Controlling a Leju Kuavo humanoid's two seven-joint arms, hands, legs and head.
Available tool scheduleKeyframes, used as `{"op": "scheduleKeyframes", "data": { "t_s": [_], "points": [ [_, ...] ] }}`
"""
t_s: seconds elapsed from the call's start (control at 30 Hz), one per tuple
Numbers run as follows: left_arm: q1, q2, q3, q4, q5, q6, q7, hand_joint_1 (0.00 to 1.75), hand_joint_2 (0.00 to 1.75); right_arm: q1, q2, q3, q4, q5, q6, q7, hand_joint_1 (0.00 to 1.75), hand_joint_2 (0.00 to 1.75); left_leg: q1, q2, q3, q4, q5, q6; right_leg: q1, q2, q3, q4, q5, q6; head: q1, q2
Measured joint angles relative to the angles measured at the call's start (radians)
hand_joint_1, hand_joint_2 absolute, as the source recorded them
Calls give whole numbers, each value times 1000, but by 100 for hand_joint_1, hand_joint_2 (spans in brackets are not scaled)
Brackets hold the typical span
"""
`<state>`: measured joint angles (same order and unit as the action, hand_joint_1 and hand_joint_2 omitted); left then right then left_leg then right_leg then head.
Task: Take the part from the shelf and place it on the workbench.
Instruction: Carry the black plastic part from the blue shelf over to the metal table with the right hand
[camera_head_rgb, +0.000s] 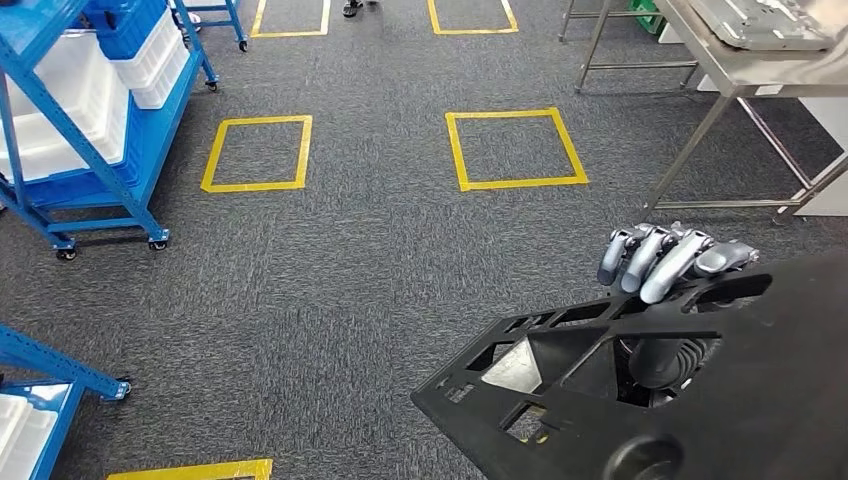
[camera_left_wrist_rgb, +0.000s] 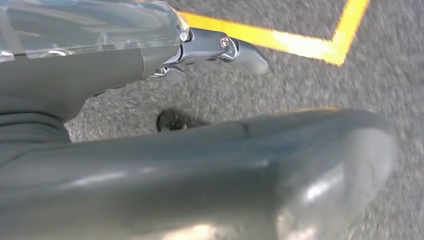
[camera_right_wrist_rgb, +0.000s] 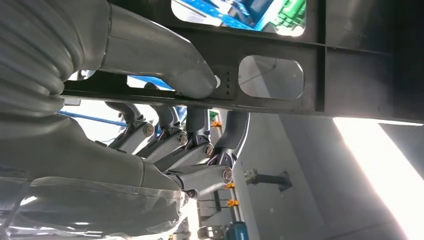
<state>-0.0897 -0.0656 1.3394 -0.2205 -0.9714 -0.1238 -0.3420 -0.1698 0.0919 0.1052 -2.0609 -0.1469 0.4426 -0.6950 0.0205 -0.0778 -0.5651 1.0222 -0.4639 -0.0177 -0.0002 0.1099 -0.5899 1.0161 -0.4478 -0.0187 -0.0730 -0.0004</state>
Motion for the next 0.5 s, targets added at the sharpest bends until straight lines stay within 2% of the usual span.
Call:
{"op": "scheduleKeyframes", "data": {
  "t_s": [0.03, 0.07, 0.1, 0.17, 0.2, 0.23, 0.27, 0.3, 0.33, 0.37, 0.4, 0.43, 0.5],
  "points": [
    [-1, 0, 0, 0, 0, -2, 0, 0, 0, 0, 0, 3, 0, 2, -3, 0, 175, 175, -1, -4, 2, -6, -3, 4, -1, 10, -5, 2, 1, 6, 0, 0],
    [-2, 0, 0, 0, 1, -2, 0, 0, 0, -1, 0, 7, 0, 2, -7, 0, 175, 175, -3, 7, 2, -7, -1, 11, -4, 20, -9, 0, 3, 13, 0, 0],
    [-4, 0, 0, 0, 2, -2, 0, 0, 0, -1, 0, 9, 1, 1, -12, 0, 175, 175, -3, 18, 3, -11, 2, 18, -5, 17, -11, 2, 3, 18, 0, 0],
    [-8, 0, 0, 0, 6, 0, 0, 0, 0, -6, 0, 13, 2, -3, -20, 0, 175, 175, -2, 42, 6, -20, 8, 31, -4, -35, -32, 41, -22, 27, 0, 0],
    [-8, 0, 0, 0, 7, 2, 1, 0, 0, -10, 0, 15, 4, -5, -24, 0, 175, 175, -3, 54, 7, -23, 9, 35, -4, -68, -55, 89, -48, 30, 0, 0],
    [-7, 1, 0, 0, 8, 5, 3, 0, 0, -14, 0, 18, 6, -7, -28, 0, 175, 175, -5, 67, 7, -23, 8, 38, -5, -91, -86, 149, -79, 33, 0, 0],
    [-5, 2, 1, 0, 9, 9, 6, 0, 0, -16, -1, 23, 9, -9, -32, 0, 175, 175, -7, 81, 7, -23, 7, 40, -8, -99, -118, 212, -103, 36, 0, 0],
    [-3, 4, 3, 0, 11, 14, 9, 0, 0, -18, -1, 28, 12, -11, -36, 0, 175, 175, -8, 95, 7, -23, 5, 40, -10, -101, -140, 254, -114, 39, 0, 0],
    [-2, 6, 5, 0, 13, 17, 12, 0, 0, -20, -1, 33, 15, -13, -40, 0, 175, 175, -9, 109, 8, -23, 3, 40, -12, -103, -146, 263, -106, 40, 0, 0],
    [-2, 7, 8, 0, 15, 20, 15, 0, 0, -22, -1, 38, 18, -15, -44, 0, 175, 175, -9, 121, 9, -23, 1, 39, -12, -107, -131, 234, -83, 39, 0, 0],
    [-3, 8, 11, 0, 17, 21, 16, 0, 0, -26, -1, 42, 20, -17, -47, 0, 175, 175, -10, 132, 12, -23, -1, 37, -11, -120, -97, 171, -49, 35, 0, 0],
    [-4, 8, 13, 0, 18, 22, 16, 0, 0, -30, -1, 46, 22, -18, -49, 0, 175, 175, -11, 142, 16, -22, -4, 34, -6, -144, -59, 100, -23, 30, 0, 0],
    [-5, 8, 16, 0, 19, 19, 16, 0, 0, -38, -1, 54, 24, -20, -50, 0, 175, 175, -15, 159, 21, -21, -11, 25, 7, -180, -12, 8, 1, 18, 0, 0]
  ]
}}
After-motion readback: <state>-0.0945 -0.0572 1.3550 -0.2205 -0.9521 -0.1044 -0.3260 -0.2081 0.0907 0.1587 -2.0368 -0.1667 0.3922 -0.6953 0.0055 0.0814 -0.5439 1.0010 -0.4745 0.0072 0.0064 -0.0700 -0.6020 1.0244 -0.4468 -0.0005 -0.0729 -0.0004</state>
